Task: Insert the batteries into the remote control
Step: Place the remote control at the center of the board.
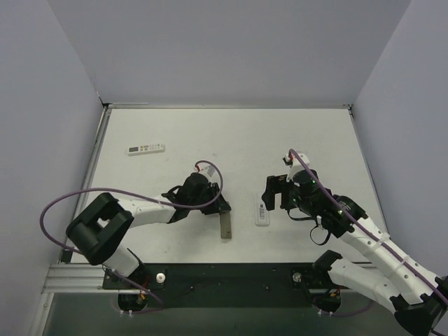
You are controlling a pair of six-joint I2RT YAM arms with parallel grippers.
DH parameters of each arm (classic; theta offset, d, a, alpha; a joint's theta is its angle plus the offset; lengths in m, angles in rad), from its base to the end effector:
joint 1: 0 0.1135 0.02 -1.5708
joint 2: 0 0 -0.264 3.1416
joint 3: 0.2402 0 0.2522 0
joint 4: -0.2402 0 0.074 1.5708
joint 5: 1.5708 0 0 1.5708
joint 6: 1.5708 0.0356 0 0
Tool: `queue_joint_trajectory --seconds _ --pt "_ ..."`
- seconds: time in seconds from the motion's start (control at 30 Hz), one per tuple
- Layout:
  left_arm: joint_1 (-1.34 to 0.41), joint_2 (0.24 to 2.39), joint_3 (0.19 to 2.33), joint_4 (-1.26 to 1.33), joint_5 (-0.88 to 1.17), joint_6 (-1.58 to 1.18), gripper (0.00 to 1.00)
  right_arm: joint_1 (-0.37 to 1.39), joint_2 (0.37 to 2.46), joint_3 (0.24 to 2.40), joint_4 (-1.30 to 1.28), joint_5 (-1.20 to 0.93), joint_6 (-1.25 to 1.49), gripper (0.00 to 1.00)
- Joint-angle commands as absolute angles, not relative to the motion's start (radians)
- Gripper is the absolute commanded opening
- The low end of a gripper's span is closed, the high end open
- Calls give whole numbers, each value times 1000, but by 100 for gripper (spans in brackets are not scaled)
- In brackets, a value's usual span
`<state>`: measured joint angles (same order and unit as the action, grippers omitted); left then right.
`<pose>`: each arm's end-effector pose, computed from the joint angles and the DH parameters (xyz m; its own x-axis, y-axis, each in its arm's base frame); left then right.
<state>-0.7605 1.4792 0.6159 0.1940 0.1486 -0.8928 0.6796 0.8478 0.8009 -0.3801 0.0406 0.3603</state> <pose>0.2038 -0.2012 0.1615 -0.8784 -0.2275 -0.4204 0.1303 0.7323 -0.6684 0.1507 0.1199 0.3145 -0.5127 0.0386 -0.8577 -0.4472 0.8408 0.3052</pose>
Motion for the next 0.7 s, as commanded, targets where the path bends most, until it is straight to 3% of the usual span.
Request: queue_joint_trajectory --seconds 0.0,0.13,0.2,0.4,0.5,0.67 --pt "-782 1622 745 426 317 -920 5 667 815 772 -391 81 368 86" --pt "-795 1745 797 517 345 -965 18 661 796 755 -391 75 377 86" --pt "-795 1807 811 508 345 -977 29 657 784 750 -393 75 377 87" --pt "-792 1829 798 345 188 -921 79 647 730 750 -416 135 361 91" --pt "-775 1763 773 226 59 -887 94 646 701 755 -429 169 347 91" --pt "-704 1584 733 19 -107 -828 97 640 654 755 -459 308 321 91"
